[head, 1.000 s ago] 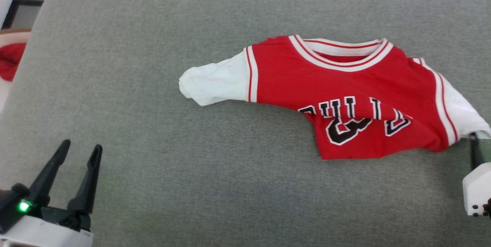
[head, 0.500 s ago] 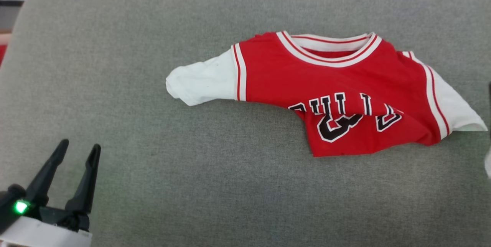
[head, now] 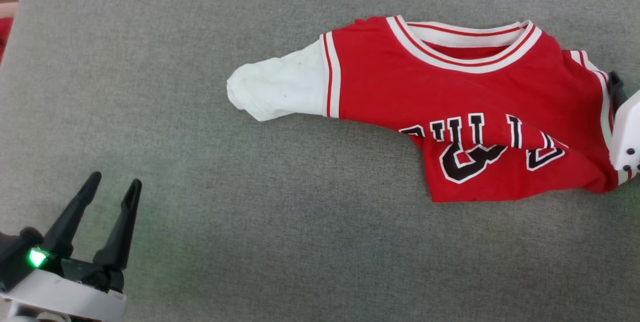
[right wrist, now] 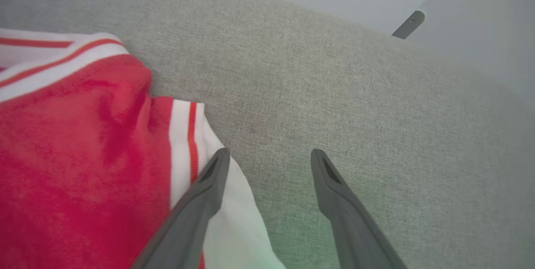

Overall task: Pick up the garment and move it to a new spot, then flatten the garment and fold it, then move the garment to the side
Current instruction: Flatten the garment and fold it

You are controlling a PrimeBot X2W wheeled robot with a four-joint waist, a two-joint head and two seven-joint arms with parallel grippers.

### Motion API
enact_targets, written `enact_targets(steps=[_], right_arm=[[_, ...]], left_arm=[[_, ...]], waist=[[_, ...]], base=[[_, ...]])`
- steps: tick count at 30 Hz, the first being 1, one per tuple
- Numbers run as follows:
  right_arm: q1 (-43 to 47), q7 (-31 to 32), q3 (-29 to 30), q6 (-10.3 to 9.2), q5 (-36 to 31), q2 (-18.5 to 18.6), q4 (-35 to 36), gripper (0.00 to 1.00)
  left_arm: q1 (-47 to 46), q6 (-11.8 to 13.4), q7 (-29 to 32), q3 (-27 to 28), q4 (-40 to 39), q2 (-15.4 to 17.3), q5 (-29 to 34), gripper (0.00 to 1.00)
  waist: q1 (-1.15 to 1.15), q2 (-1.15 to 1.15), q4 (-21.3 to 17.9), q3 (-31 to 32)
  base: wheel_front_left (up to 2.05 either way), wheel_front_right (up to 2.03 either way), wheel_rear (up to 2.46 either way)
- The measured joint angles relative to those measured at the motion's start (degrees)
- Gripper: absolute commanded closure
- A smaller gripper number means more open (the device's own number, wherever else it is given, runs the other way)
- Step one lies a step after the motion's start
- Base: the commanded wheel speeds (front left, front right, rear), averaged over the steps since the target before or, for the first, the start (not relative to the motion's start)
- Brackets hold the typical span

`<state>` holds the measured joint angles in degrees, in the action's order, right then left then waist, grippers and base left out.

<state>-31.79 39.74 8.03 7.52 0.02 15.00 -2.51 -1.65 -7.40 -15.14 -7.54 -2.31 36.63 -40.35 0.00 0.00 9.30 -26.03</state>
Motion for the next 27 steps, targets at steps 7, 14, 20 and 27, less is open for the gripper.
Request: enact_targets(steps=[7, 14, 20, 27], right_arm=[[1.02, 2.74, -4.49, 0.00, 4.23, 2.02, 0.11, 0.00], [1.69, 4.80, -4.59, 0.00, 5.42, 2.96, 1.93, 0.00], [1.69, 5.78, -3.25, 0.00, 4.60, 1.87, 2.65, 0.16], [1.51, 5.70, -3.18, 0.00, 3.41, -0.35, 2.45, 0.59]], left_arm=[[-0.18, 0.00, 0.00, -0.16, 0.43, 0.04, -0.03, 0.00], [-0.19, 0.00, 0.00, -0.65, 0.01, 0.18, -0.02, 0.00], [-0.59, 0.00, 0.00, -1.12, -0.19, 0.37, -0.08, 0.00], [-1.36, 0.00, 0.00, -1.30, 0.27, 0.45, -0.67, 0.00]], waist=[[0.00, 0.00, -0.42, 0.32], [0.00, 0.00, -1.28, 0.41], [0.00, 0.00, -1.02, -0.59], [0.00, 0.00, -0.33, -1.96]], base=[[0.00, 0.00, 0.00], [0.00, 0.00, 0.00], [0.00, 0.00, 0.00], [0.00, 0.00, 0.00]])
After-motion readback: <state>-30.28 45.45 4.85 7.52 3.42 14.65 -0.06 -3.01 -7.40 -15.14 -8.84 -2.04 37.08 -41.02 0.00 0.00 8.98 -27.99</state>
